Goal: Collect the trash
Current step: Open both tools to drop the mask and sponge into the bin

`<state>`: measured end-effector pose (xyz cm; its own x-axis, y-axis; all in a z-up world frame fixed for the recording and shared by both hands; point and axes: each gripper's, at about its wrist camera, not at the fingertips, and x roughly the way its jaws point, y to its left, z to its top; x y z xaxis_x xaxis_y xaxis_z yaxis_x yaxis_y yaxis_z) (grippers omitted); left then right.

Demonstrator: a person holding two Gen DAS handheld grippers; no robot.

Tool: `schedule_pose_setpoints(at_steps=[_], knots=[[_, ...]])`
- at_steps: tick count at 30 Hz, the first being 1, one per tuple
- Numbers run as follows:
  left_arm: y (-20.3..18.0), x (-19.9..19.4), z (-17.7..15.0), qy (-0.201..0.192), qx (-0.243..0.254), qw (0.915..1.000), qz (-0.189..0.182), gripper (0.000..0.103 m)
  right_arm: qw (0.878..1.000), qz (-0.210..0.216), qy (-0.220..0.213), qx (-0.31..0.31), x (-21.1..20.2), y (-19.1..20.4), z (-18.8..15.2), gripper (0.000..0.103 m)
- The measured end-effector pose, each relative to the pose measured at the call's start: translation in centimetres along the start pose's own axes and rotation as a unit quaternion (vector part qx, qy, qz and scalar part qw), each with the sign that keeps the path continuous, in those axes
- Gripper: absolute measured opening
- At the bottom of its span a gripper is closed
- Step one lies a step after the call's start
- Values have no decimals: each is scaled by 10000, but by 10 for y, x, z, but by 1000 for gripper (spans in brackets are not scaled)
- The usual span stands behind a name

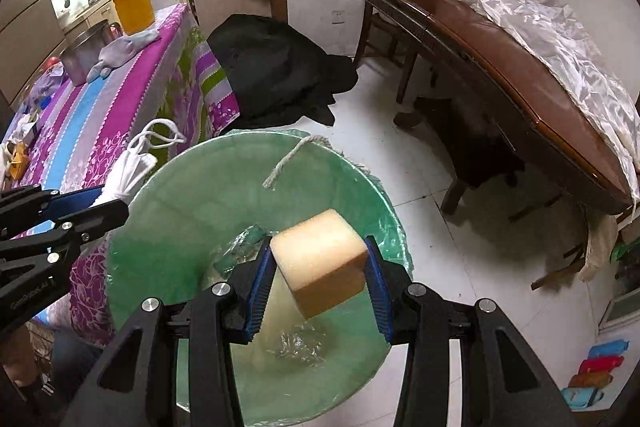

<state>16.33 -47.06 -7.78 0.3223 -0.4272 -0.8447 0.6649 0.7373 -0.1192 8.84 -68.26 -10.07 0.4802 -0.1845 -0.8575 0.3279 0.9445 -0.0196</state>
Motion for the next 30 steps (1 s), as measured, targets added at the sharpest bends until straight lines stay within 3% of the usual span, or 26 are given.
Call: schedule_pose_setpoints(at_steps=[12,13,15,18,30], knots=[[-1,4,3,14,-55,10000,9,25,9999,82,-35,95,-2,-4,-3,46],[-1,4,4,16,-60,10000,10,27,9999,84,-57,124,-3,-5,-3,48],[0,5,4,26,-71,10000,-10,36,9997,107,-105,176,-4,-8,-3,62],[2,6,4,0,-93,10000,17,45,9994,145,-162,257,-5,-10,-4,64],[5,8,2,-4,-106,9999,23,45,9993,129,-255,262,-12,-11,-5,64]])
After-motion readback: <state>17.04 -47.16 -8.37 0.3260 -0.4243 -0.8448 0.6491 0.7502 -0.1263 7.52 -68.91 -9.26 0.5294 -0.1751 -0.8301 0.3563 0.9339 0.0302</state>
